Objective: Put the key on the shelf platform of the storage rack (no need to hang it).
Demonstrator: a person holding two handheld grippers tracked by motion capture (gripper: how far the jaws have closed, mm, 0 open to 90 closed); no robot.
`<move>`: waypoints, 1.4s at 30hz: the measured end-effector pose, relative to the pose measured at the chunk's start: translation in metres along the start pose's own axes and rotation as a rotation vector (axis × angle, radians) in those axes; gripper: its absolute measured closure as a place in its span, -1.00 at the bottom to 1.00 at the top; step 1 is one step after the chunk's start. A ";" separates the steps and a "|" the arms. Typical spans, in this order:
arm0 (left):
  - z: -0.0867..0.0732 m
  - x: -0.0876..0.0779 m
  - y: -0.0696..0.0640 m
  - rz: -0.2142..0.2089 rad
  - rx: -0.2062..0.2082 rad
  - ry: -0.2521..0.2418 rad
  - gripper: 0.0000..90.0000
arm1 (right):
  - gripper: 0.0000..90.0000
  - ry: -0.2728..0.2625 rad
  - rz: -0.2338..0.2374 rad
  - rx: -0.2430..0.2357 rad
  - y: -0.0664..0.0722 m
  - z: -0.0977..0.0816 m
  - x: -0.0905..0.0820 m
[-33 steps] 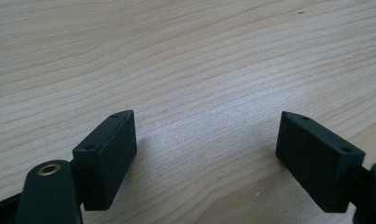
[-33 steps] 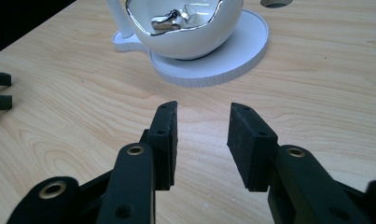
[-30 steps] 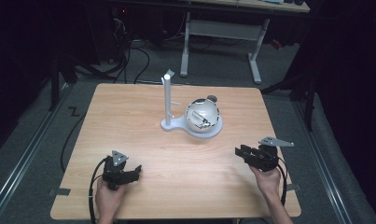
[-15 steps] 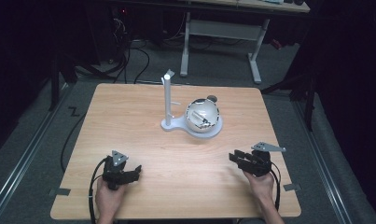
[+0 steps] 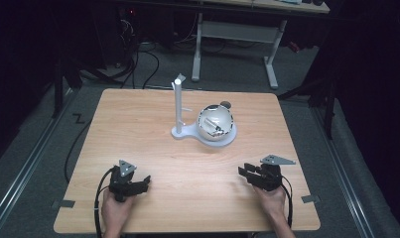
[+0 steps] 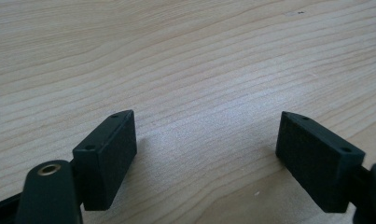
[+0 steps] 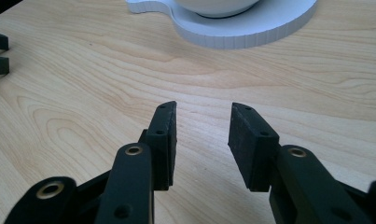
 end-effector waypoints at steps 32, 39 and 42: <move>0.000 0.000 0.000 0.000 -0.002 0.003 -0.54 | 0.23 0.109 -0.101 -0.106 0.008 -0.022 0.027; 0.000 0.000 0.000 0.001 -0.004 0.002 -0.54 | 0.18 0.120 -0.105 -0.118 0.007 -0.024 0.028; 0.000 0.000 0.000 0.000 -0.004 0.003 -0.54 | 0.12 0.124 -0.101 -0.129 0.008 -0.024 0.029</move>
Point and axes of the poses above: each handheld gripper's, and its own axes: x roughly forward along the jaws, z roughly out of its top, y roughly to its left, the point moved 7 cm from there along x, roughly forward along the jaws, and after that the axes turned 14 degrees about z, right-handed, at the moved point
